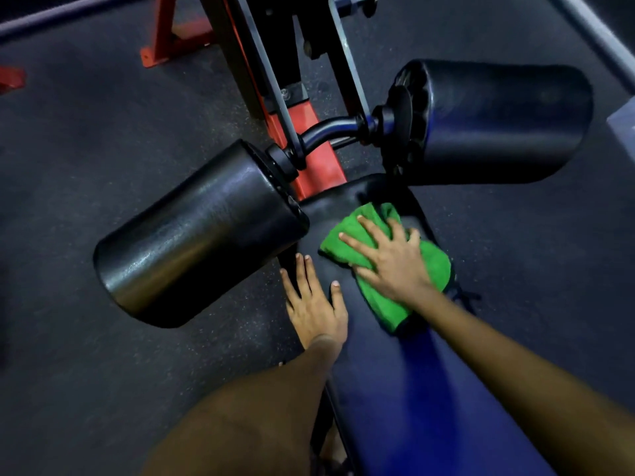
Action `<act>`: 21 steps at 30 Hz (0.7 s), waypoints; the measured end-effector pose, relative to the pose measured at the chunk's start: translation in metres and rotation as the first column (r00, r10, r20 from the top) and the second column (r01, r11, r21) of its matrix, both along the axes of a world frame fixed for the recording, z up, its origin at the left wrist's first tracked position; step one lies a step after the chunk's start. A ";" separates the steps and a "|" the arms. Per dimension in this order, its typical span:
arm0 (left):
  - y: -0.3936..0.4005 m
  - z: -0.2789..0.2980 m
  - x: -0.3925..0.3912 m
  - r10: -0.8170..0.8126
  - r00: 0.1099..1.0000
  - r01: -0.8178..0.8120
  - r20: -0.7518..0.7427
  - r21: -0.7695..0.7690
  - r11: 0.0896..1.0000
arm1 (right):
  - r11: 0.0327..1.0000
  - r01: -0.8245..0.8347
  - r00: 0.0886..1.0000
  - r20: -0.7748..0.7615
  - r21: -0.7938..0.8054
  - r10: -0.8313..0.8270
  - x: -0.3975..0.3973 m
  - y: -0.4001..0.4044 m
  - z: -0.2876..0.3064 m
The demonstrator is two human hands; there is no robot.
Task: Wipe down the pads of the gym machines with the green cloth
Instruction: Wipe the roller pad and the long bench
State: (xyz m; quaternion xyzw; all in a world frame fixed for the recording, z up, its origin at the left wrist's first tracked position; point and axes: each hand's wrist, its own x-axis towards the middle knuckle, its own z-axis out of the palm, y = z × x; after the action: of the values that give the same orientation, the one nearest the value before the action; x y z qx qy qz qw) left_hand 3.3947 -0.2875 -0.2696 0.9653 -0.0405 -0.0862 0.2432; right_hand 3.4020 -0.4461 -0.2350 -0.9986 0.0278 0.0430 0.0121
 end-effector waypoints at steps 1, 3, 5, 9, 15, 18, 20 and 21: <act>0.001 0.000 -0.001 0.000 1.000 0.000 0.003 0.005 1.000 | 0.997 -0.079 0.997 0.025 -0.007 0.079 0.002 -0.016 -0.003; 0.001 0.000 -0.001 -0.004 1.000 0.004 -0.005 0.010 1.000 | 0.998 -0.056 0.998 -0.010 0.032 0.056 0.013 -0.041 0.001; 0.001 0.000 -0.001 -0.004 1.000 0.004 -0.013 0.013 1.000 | 0.980 0.189 0.981 -0.059 0.060 -0.186 0.022 -0.041 0.003; 0.002 0.003 -0.002 -0.007 1.000 0.007 -0.013 0.008 1.000 | 0.921 0.376 0.926 -0.015 0.098 -0.377 0.003 0.017 0.004; 0.001 0.007 -0.001 -0.003 0.999 0.003 -0.039 0.006 1.000 | 0.991 0.131 0.991 0.024 0.014 -0.131 -0.052 -0.017 -0.002; 0.001 0.008 -0.001 -0.008 0.996 0.010 -0.088 0.025 1.000 | 0.838 0.533 0.846 -0.064 0.119 -0.529 -0.029 -0.042 0.003; 0.000 0.009 -0.001 -0.011 0.996 0.014 -0.092 0.033 0.999 | 0.824 0.556 0.831 -0.077 0.106 -0.551 -0.016 -0.037 0.008; 0.000 0.010 -0.001 -0.008 0.996 0.011 -0.093 0.029 1.000 | 0.855 0.511 0.860 -0.063 0.088 -0.507 -0.016 -0.029 0.010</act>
State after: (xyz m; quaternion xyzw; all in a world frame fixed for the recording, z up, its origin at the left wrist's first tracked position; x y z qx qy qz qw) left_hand 3.3939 -0.2877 -0.2600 0.9635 -0.0324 -0.1327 0.2302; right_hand 3.3862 -0.4746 -0.2250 -0.9528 0.2887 0.0585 0.0735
